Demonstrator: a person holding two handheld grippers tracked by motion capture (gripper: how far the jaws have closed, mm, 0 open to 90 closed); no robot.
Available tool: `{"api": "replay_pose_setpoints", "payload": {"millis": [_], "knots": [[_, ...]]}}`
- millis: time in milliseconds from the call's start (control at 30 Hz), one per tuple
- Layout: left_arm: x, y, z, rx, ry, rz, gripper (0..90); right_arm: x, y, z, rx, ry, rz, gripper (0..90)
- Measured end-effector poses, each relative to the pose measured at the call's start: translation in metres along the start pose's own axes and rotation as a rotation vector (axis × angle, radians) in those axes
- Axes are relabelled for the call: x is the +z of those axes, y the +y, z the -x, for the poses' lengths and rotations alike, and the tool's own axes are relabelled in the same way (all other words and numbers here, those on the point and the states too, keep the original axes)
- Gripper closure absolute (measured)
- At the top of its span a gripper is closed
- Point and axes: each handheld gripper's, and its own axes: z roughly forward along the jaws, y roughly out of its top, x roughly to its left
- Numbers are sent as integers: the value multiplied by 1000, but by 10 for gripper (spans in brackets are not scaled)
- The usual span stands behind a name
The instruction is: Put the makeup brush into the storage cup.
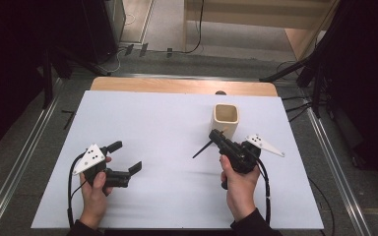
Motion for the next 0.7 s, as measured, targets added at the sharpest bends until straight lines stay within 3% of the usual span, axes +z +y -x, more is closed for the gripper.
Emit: {"api": "replay_pose_setpoints", "payload": {"millis": [333, 367, 700], "knots": [[-13, -5, -10, -4, 32, 2, 0, -5, 8, -3, -124, -32, 32, 850], [-15, -6, -11, -4, 33, 3, 0, -5, 10, -3, -153, -36, 36, 850], [-30, -11, -18, -15, 60, 10, 0, -9, 24, 1, -216, -60, 69, 850]]}}
